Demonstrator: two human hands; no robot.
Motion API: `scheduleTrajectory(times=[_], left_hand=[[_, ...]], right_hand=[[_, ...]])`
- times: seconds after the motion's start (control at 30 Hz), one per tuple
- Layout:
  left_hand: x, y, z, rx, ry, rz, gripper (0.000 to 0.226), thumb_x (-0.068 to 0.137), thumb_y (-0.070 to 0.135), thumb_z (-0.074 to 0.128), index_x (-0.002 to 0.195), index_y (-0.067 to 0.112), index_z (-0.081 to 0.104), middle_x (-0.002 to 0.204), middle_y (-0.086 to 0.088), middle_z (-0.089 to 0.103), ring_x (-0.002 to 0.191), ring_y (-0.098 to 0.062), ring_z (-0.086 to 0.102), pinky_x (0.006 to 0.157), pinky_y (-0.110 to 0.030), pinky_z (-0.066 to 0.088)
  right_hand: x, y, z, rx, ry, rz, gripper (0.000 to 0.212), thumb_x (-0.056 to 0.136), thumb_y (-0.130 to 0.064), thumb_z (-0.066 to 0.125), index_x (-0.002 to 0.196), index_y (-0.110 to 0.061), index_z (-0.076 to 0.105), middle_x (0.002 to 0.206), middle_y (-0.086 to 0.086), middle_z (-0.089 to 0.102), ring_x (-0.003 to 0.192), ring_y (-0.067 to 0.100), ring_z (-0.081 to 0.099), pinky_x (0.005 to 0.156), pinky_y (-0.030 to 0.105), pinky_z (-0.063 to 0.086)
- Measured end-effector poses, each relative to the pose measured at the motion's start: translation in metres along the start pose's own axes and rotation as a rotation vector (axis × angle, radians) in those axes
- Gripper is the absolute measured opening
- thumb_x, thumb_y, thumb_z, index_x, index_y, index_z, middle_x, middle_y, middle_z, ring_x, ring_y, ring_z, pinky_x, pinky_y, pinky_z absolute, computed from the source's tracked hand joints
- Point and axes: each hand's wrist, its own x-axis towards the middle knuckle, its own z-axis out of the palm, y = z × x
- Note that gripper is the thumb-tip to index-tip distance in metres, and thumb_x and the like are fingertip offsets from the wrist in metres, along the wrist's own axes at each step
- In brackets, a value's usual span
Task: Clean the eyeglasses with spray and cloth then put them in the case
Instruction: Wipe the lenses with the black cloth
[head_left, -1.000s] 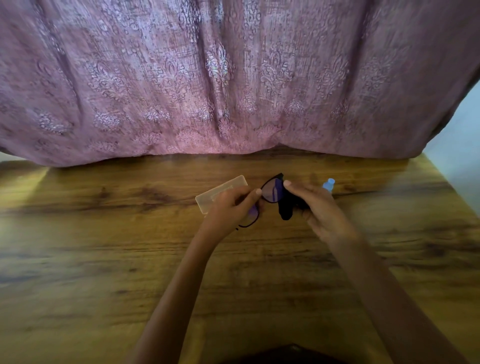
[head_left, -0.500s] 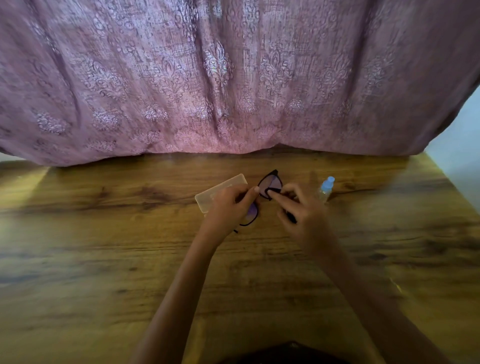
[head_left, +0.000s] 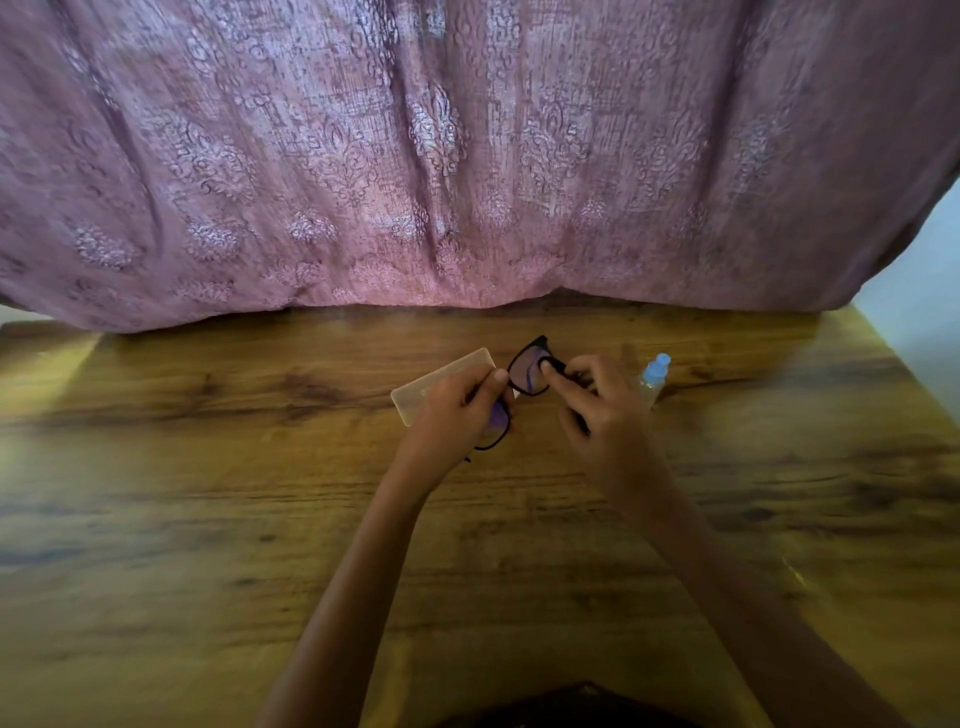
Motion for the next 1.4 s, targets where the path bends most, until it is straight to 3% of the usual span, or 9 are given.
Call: scheduleTrajectory(times=[0.1, 0.23, 0.43, 0.57, 0.73, 0.9, 1.1, 1.27, 1.4], left_hand=[[0.001, 0.0, 0.001, -0.014, 0.019, 0.004, 0.034, 0.101, 0.025, 0.046, 0.075, 0.012, 0.063, 0.072, -0.006, 0.063, 0.07, -0.016, 0.056, 0.073, -0.041, 0.047], [0.001, -0.003, 0.0, -0.009, 0.022, 0.006, 0.034, 0.101, 0.025, 0.046, 0.076, 0.01, 0.064, 0.073, -0.013, 0.063, 0.067, -0.016, 0.053, 0.068, -0.039, 0.044], [0.0, 0.001, -0.002, -0.015, 0.014, 0.003, 0.032, 0.101, 0.023, 0.046, 0.076, 0.012, 0.063, 0.069, 0.001, 0.059, 0.066, -0.011, 0.053, 0.068, -0.032, 0.043], [0.001, 0.0, -0.002, -0.045, 0.016, -0.01, 0.032, 0.101, 0.022, 0.046, 0.074, 0.014, 0.062, 0.068, 0.004, 0.059, 0.068, -0.013, 0.055, 0.071, -0.038, 0.047], [0.001, 0.0, -0.001, -0.037, 0.025, -0.013, 0.033, 0.101, 0.023, 0.046, 0.076, 0.011, 0.063, 0.068, 0.004, 0.059, 0.066, -0.012, 0.054, 0.07, -0.034, 0.045], [0.002, 0.002, 0.002, 0.028, 0.019, 0.001, 0.032, 0.101, 0.023, 0.046, 0.073, 0.016, 0.061, 0.066, 0.004, 0.058, 0.062, -0.007, 0.05, 0.064, -0.025, 0.038], [0.0, 0.007, 0.004, 0.065, 0.029, 0.011, 0.032, 0.1, 0.023, 0.048, 0.077, 0.007, 0.064, 0.073, -0.011, 0.062, 0.067, -0.013, 0.052, 0.066, -0.031, 0.039], [0.0, 0.007, 0.006, 0.05, 0.034, 0.002, 0.032, 0.1, 0.024, 0.048, 0.078, 0.007, 0.064, 0.071, -0.008, 0.06, 0.068, -0.016, 0.051, 0.068, -0.036, 0.04], [0.0, 0.007, 0.005, 0.045, 0.03, -0.011, 0.032, 0.1, 0.025, 0.047, 0.078, 0.009, 0.063, 0.071, -0.008, 0.06, 0.069, -0.016, 0.052, 0.07, -0.035, 0.041]], right_hand=[[-0.004, -0.008, 0.002, 0.033, -0.009, -0.044, 0.034, 0.088, -0.005, 0.054, 0.118, 0.004, 0.065, 0.1, 0.015, 0.059, 0.091, 0.017, 0.054, 0.078, 0.017, 0.045], [-0.007, -0.014, 0.006, 0.053, -0.014, -0.079, 0.032, 0.088, -0.005, 0.056, 0.117, 0.005, 0.066, 0.096, 0.014, 0.059, 0.089, 0.018, 0.055, 0.085, 0.014, 0.039], [-0.001, -0.003, 0.004, 0.034, 0.013, -0.022, 0.035, 0.091, -0.01, 0.048, 0.119, 0.003, 0.065, 0.101, 0.015, 0.059, 0.091, 0.021, 0.056, 0.076, 0.024, 0.051], [0.0, 0.001, 0.003, 0.011, 0.021, 0.003, 0.035, 0.091, -0.009, 0.048, 0.118, 0.004, 0.066, 0.102, 0.016, 0.059, 0.091, 0.02, 0.055, 0.079, 0.017, 0.044], [-0.006, -0.008, 0.003, 0.019, 0.038, -0.03, 0.031, 0.09, -0.006, 0.053, 0.115, 0.004, 0.067, 0.099, 0.016, 0.061, 0.091, 0.017, 0.055, 0.078, 0.019, 0.049], [-0.005, -0.019, 0.009, 0.012, 0.03, -0.068, 0.032, 0.091, -0.006, 0.052, 0.118, 0.004, 0.066, 0.1, 0.017, 0.061, 0.095, 0.018, 0.051, 0.088, 0.015, 0.037], [0.003, -0.009, 0.009, -0.003, 0.028, -0.008, 0.036, 0.093, -0.006, 0.046, 0.124, -0.001, 0.063, 0.108, 0.017, 0.06, 0.099, 0.025, 0.056, 0.077, 0.024, 0.05], [0.011, -0.003, 0.005, -0.042, 0.052, 0.027, 0.037, 0.093, -0.01, 0.042, 0.119, 0.001, 0.066, 0.104, 0.017, 0.06, 0.096, 0.017, 0.046, 0.077, 0.015, 0.035], [0.006, -0.006, 0.006, 0.0, 0.036, 0.003, 0.036, 0.093, -0.007, 0.044, 0.123, -0.001, 0.064, 0.107, 0.016, 0.059, 0.097, 0.021, 0.053, 0.076, 0.02, 0.046]])
